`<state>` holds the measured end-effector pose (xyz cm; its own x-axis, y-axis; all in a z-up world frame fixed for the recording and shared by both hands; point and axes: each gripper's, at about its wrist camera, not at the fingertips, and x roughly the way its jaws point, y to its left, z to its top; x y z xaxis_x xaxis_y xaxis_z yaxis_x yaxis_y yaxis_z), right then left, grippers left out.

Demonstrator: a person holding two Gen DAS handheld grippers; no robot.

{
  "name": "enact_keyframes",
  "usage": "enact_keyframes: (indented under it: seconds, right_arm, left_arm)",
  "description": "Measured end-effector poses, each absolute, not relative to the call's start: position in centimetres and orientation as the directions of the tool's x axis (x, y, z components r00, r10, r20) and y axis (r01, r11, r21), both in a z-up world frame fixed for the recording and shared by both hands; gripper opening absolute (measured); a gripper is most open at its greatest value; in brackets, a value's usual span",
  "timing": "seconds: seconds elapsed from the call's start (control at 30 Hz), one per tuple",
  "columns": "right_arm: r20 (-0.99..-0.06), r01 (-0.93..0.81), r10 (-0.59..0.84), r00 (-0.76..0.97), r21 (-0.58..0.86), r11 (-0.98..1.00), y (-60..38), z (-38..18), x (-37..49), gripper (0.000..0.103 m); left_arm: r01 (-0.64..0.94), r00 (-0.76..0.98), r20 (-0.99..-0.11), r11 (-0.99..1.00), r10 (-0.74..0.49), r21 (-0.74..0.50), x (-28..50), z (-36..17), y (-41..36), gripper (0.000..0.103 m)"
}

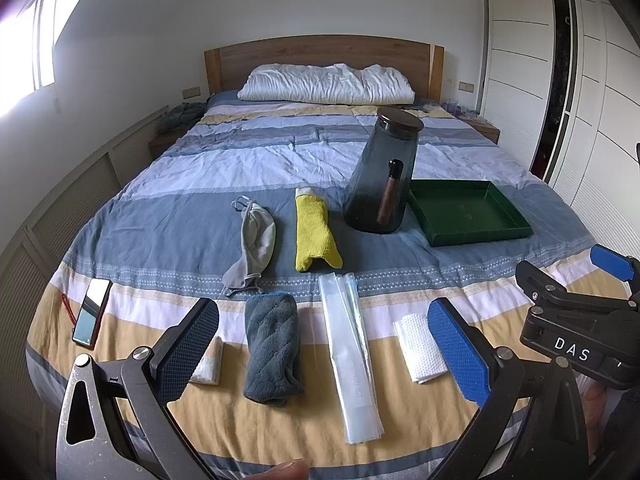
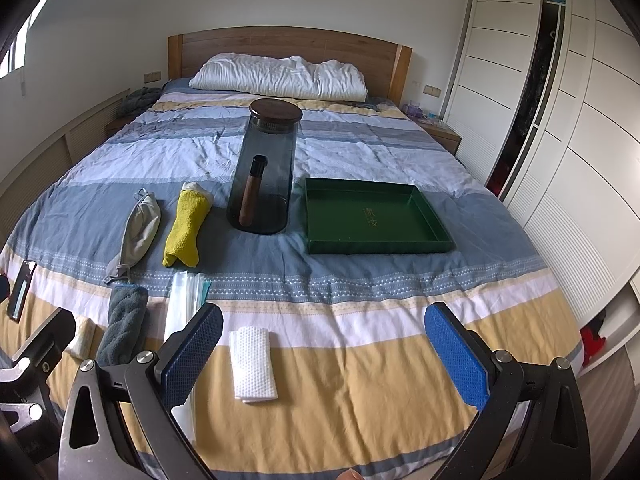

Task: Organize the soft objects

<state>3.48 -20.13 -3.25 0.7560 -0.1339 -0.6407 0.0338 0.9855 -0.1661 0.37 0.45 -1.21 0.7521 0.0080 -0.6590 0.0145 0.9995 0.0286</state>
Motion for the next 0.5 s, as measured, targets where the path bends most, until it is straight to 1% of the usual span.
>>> enact_keyframes:
  seconds: [0.5]
  right_arm:
    - [-0.64, 0.034, -0.139, 0.756, -0.174, 0.984, -20.04, -3.29, 3.48, 0.103]
  left_arm:
    - [0.01, 0.753, -0.658, 1.0, 0.011, 0.028, 0.33, -1.28, 0.5, 0.102]
